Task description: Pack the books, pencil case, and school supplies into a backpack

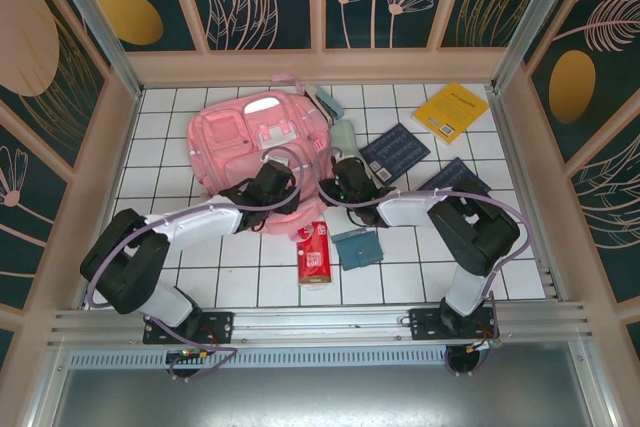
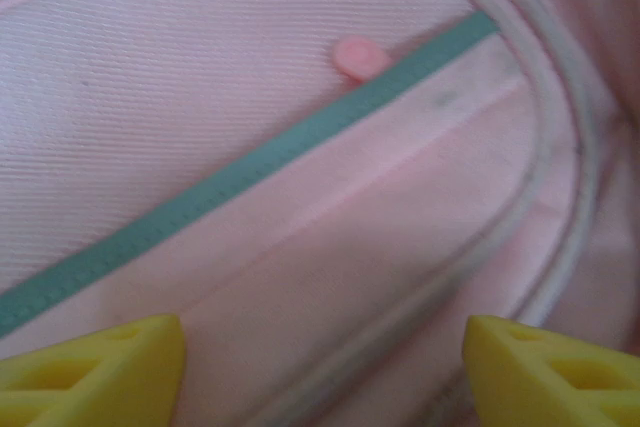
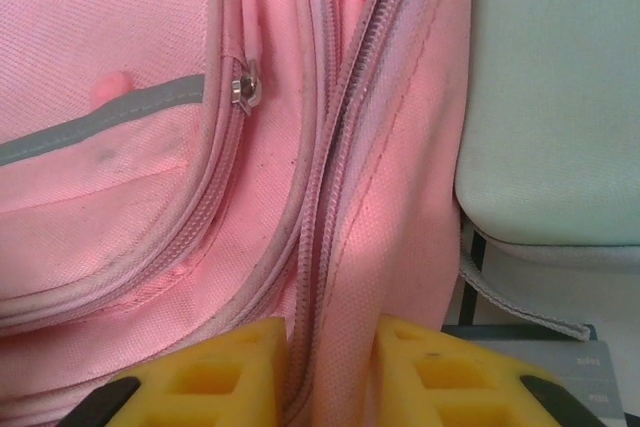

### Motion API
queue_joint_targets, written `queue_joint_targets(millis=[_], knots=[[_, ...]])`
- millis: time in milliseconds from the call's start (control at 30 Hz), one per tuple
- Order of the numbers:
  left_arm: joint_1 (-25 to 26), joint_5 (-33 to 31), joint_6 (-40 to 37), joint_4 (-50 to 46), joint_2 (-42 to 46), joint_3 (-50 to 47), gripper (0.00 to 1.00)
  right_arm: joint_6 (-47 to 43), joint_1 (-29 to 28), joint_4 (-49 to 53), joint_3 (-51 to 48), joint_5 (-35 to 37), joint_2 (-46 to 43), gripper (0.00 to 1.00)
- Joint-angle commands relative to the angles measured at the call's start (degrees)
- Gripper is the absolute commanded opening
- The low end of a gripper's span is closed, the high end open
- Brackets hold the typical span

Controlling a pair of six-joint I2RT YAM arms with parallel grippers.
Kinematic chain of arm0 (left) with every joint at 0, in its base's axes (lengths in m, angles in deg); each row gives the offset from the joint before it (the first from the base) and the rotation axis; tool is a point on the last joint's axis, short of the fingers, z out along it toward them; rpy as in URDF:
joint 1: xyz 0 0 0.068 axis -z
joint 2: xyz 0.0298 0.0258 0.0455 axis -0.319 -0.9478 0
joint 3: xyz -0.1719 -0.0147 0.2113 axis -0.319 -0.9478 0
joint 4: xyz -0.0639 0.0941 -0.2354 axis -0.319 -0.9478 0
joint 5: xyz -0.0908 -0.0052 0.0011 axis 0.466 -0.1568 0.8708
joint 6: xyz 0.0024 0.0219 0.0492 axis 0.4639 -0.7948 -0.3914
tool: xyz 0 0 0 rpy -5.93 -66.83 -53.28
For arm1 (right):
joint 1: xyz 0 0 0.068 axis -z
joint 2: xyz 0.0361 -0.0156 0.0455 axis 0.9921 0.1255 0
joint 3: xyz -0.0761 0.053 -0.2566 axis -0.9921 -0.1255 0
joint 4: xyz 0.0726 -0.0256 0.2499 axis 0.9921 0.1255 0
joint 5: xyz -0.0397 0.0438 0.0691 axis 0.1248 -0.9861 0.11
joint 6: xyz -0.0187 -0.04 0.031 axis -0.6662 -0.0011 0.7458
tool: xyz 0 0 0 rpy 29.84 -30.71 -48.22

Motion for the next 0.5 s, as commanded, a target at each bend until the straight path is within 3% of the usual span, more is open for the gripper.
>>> queue_joint_targets(millis=[0,100,167,367,467], knots=[[0.14,-5.92,-5.03,-2.38,-3.02,3.1,0.77,-1.06,0.21,1.35,-1.41,-2.24,-0.8,0.27],[0.68,-5.01,-7.94,-1.67,-5.81,4.25,0.84,-1.31,0.2,0.86,-1.5,-2.48,-0.89,0.27],[1.55,-4.23,-10.22,-0.63,-7.1,4.52,0.97,-1.41,0.22,0.73,-1.41,-2.48,-0.97,0.27],[2.06,-0.55,-13.42,1.53,-9.34,5.39,0.99,-1.59,0.29,0.57,-1.43,-2.47,-1.24,0.27],[2.05,-10.5,-11.7,1.1,-11.89,6.72,0.99,-1.72,0.38,0.21,-1.64,-3.95,-1.37,0.27]])
